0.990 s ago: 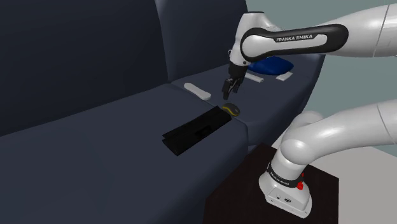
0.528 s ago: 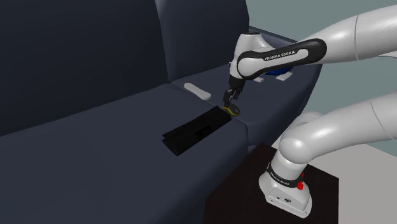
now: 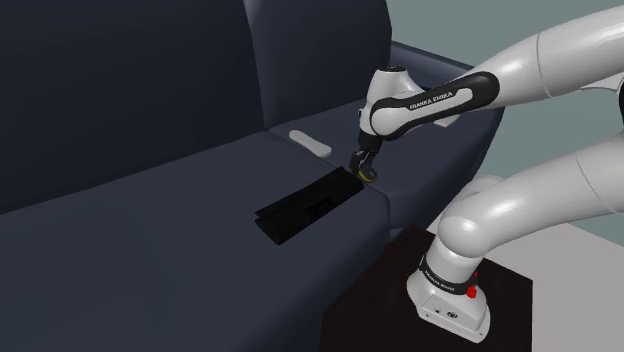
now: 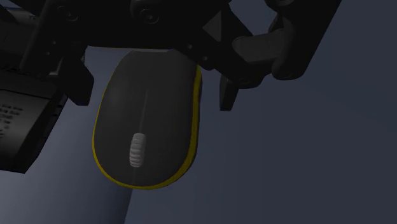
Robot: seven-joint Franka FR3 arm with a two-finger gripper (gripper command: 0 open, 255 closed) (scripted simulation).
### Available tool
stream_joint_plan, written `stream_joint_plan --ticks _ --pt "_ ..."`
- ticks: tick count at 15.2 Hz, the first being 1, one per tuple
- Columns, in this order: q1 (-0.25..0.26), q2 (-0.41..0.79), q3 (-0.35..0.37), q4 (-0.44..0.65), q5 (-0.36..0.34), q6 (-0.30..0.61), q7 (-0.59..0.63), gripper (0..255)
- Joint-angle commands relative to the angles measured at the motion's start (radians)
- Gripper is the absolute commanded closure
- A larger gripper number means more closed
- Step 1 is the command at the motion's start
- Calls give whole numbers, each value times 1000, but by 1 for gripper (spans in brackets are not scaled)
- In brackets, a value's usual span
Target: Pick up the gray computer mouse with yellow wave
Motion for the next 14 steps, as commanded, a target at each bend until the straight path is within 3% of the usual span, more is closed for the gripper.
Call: stream_joint_plan --ticks 1,10,14 --pt "0 5 -1 -9 -1 8 -1 255" --pt "0 7 -1 -7 -1 7 0 255" --pt "3 -26 6 30 6 -61 -2 255"
